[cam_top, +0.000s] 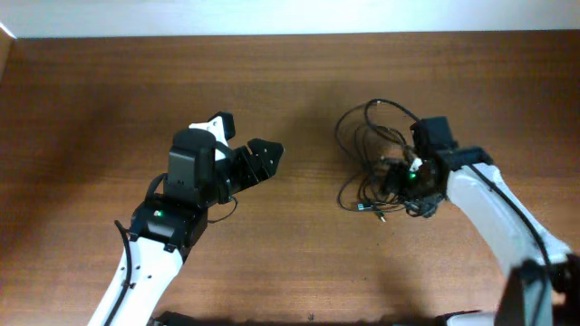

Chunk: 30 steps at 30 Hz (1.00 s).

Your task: Untangle cables

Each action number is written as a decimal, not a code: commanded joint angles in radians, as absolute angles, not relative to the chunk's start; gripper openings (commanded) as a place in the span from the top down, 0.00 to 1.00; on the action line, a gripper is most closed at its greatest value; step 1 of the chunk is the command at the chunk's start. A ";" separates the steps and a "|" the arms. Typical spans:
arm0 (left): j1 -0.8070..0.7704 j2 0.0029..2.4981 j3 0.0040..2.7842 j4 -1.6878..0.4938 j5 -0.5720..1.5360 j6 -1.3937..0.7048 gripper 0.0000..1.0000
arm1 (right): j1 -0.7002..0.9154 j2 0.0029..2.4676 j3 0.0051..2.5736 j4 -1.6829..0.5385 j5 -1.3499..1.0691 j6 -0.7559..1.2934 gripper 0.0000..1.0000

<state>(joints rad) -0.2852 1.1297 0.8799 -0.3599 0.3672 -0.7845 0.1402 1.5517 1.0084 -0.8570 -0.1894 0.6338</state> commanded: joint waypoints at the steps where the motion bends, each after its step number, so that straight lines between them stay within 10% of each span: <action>1: -0.288 1.133 0.886 -0.373 0.378 -0.773 0.23 | 0.142 1.511 1.022 -0.863 -0.070 0.686 0.33; 17: -0.288 1.133 0.886 -0.399 0.378 -0.773 0.23 | 0.142 1.668 0.947 -0.656 -0.047 0.685 0.50; 20: -0.288 1.133 0.886 -0.419 0.378 -0.772 0.24 | 0.142 1.720 0.945 -0.617 -0.105 0.680 0.89; 30: -0.288 1.133 0.886 -0.455 0.371 -0.773 0.21 | 0.145 1.275 0.948 -0.630 -0.855 0.194 0.96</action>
<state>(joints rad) -0.2852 1.1297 0.8799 -0.4545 0.3672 -0.7822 0.1390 1.3434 0.9466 -0.6334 -0.6247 0.3061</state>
